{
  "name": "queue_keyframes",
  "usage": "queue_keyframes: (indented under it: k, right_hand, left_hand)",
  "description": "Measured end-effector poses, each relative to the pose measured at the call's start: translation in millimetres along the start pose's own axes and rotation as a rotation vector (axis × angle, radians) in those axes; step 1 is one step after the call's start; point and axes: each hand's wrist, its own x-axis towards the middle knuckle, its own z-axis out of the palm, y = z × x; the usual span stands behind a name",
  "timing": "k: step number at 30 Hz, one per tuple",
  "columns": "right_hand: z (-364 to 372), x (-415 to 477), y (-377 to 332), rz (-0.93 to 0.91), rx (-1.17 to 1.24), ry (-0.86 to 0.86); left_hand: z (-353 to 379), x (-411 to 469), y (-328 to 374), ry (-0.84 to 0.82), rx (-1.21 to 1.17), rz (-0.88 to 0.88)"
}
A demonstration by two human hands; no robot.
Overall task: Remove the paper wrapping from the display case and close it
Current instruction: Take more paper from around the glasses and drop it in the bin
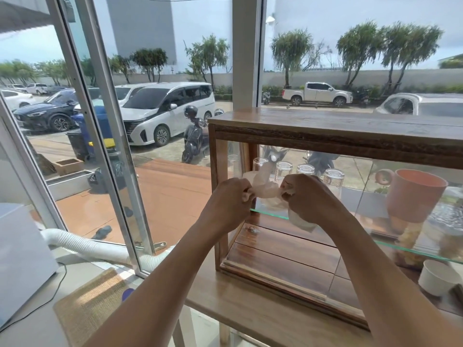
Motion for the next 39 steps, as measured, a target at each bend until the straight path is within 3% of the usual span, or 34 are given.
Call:
queue_keyframes:
  k: [6,11,26,33,39]
  right_hand:
    - [10,-11,-30,-0.097,0.083,-0.014]
    - [35,-18,-63,-0.169,0.183,-0.079]
    - [193,-34,-191,-0.412,0.340,-0.356]
    - [267,-46,-230,-0.322,0.431,-0.471]
    - [341,-68,-235,-0.165,0.441,-0.577]
  left_hand:
    - [-25,-36,-8,0.091,-0.118,-0.038]
    - [-40,-71,-35,0.163,-0.038,-0.118]
    - [-93,-207,-149,0.209,0.014,-0.683]
    - [-105,-258,-208,0.271,-0.080,-0.918]
    - [-73,-302,-255,0.286,-0.251,-1.118]
